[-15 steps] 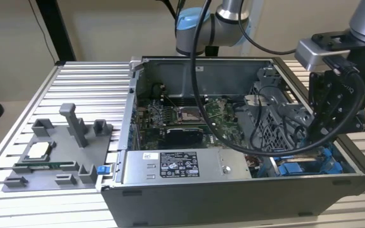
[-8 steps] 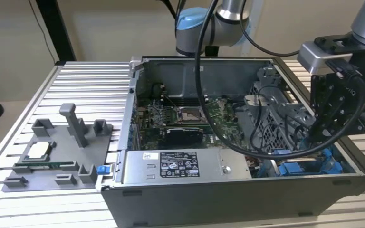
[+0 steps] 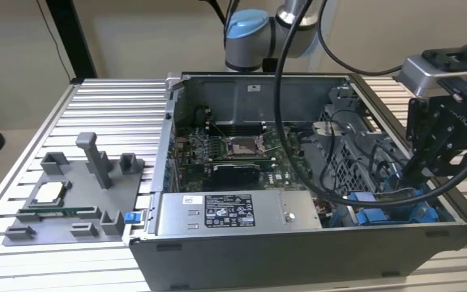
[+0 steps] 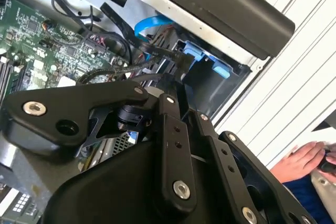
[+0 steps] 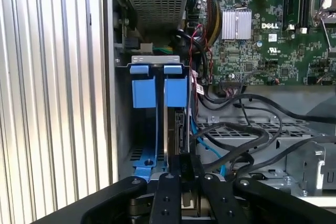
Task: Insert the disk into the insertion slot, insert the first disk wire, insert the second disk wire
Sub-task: 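Insert the first disk wire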
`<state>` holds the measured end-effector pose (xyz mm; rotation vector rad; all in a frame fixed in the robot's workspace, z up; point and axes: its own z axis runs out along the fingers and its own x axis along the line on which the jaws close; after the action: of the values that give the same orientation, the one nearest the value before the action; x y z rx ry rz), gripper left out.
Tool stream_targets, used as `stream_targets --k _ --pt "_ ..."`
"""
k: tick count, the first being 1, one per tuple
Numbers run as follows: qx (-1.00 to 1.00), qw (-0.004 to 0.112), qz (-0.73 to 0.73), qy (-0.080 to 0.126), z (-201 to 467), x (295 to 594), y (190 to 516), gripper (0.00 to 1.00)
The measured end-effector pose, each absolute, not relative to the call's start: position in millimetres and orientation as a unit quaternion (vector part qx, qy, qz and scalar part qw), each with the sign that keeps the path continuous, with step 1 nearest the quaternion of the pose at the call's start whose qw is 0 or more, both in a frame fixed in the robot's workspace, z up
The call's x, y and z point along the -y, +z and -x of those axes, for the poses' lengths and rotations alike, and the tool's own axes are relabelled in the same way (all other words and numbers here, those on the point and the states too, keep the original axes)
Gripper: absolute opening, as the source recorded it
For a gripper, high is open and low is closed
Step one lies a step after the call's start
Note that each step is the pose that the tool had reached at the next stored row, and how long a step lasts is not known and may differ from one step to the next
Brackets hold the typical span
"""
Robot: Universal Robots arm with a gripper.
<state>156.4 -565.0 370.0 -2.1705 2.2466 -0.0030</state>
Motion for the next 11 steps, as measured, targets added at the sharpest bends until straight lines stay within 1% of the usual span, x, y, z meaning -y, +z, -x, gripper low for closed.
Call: stream_targets --k 2,4,11 --pt "-0.719 0.003 0.695 0.005 -159.4 565.0 368.8 0.0" --pt "-0.719 -0.001 0.695 0.009 -160.2 565.1 367.2 0.0" --pt "-0.719 -0.002 0.695 0.01 -160.3 565.2 362.0 0.0"
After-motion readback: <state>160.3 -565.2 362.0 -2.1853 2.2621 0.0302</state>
